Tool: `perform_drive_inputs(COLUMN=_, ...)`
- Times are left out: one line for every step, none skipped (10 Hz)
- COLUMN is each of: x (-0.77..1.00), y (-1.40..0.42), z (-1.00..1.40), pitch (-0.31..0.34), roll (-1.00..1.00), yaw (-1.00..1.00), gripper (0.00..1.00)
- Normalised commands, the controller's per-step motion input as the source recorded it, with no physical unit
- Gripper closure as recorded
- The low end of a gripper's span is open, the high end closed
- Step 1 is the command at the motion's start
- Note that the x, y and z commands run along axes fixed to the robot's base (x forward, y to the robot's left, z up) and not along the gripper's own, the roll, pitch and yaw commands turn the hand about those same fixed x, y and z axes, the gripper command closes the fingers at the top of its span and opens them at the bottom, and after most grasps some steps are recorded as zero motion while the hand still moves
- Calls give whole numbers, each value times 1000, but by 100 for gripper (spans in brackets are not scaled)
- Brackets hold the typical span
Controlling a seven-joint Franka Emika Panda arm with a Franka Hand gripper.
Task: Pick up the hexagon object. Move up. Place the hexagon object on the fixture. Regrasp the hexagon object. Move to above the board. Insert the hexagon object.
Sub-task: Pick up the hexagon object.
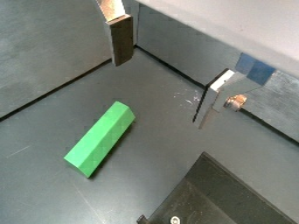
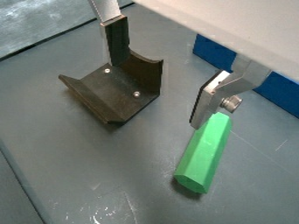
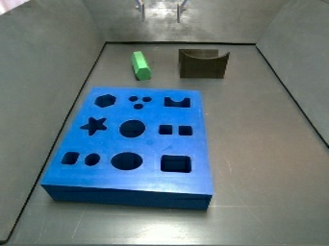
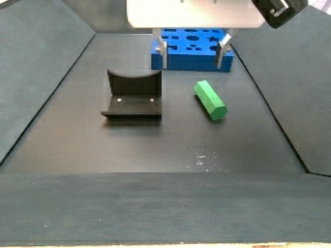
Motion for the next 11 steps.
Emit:
perform_drive_inputs(x=-134, y=-114, z=-463, pitch=-180, roll=-129, yaw=0, gripper=0)
perform_drive_inputs(x=-91, y=-877, z=-697, pitch=0, roll=180, yaw=283, gripper=0)
perform_drive_inputs(x=-57, y=-529, z=-677, pitch=40, roll=226, yaw=674, gripper=0)
perform_drive_inputs(x=-9, y=-360, z=-654, pitch=0, roll=214, yaw=846, gripper=0)
perform_drive_inputs(x=31, y=-146, z=-114, pitch=-34, roll=17, yaw=494, gripper=0)
perform_drive_inputs(x=23, y=-200, z=-183, pitch=0, roll=0, yaw=0, gripper=0)
perform_drive_inputs(x=-577, y=-100, z=-983, pitch=-14, roll=-37, yaw=374, gripper=0)
perform_drive_inputs(x=-329, y=0, z=-969, pitch=0, roll=0, yaw=777, gripper=0)
perform_drive_inputs(x=-474, y=0, z=-1000, pitch=-46, roll=0, yaw=749, gripper=0)
perform_drive_inputs(x=-449, y=314, z=-860, pitch=-103, roll=-131, yaw=560, gripper=0)
perform_drive_inputs(x=-46, y=0, z=0, pitch=0, roll=0, yaw=0, gripper=0)
